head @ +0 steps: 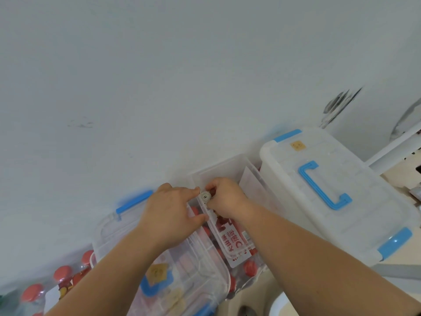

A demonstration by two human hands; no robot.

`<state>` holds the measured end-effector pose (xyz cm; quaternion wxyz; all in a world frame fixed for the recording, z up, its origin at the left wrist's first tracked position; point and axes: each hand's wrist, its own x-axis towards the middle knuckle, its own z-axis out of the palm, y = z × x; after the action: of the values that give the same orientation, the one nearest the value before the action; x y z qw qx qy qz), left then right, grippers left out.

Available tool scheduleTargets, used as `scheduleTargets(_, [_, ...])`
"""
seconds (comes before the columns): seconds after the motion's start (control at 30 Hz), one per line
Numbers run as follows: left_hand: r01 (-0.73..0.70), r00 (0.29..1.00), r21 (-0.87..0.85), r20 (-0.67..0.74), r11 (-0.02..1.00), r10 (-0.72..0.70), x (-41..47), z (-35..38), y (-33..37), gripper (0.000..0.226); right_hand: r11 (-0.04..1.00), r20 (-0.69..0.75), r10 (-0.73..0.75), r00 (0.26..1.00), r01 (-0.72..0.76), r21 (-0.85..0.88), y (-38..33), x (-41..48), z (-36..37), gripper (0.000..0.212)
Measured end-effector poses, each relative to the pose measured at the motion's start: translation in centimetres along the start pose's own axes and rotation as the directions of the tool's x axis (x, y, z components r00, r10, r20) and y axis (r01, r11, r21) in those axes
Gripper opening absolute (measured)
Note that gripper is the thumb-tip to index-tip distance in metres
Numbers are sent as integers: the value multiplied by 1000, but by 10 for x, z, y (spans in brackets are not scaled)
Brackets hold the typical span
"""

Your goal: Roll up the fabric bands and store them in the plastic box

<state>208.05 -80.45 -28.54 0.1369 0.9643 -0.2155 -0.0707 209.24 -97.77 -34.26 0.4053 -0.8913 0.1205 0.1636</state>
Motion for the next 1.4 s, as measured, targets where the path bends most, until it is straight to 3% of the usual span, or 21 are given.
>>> scheduleTargets(0.1, [-6,1000,-5,0,1000,6,0,0,0,71,992,-27,73,997,-70,106,1,2,-1,41])
scheduleTargets(0.33, [-7,1000,-18,-2,1000,7,0,-1,0,69,989,-130,75,989,-57,138,1,4,6,29])
scheduleTargets(0.47, [-5,1000,-42,-1,999,5,0,-1,0,70,991,-119,25,993,-10,130,1,3,3,23])
scheduleTargets(0.57, [-6,1000,-37,-3,999,6,0,-1,0,69,976,-94,41,995,-19,216,4,2,1,21])
scheduleTargets(0.77, [-1,999,-35,-32,999,0,0,0,1,64,868,-27,268,963,-230,440,5,-1,-2,20])
scheduleTargets(0.9, [-2,999,-22,-50,1000,1,1,1,2,60,904,-13,253,967,-232,358,1,0,-3,26])
scheduleTargets(1.03, [9,1000,-7,-24,1000,-10,0,2,1,69,981,-134,151,979,-131,145,-5,-1,3,33])
scheduleTargets(1.17, [12,1000,-11,-15,1000,-12,0,1,2,70,993,-219,93,971,-75,90,-1,2,5,33])
scheduleTargets(1.3, [5,1000,-23,-3,1000,-5,-1,-1,3,67,999,-174,12,985,-3,53,3,-1,3,40])
scheduleTargets(1.4, [2,1000,-20,11,1000,-1,0,-3,3,69,995,-114,42,993,-32,90,4,0,0,29])
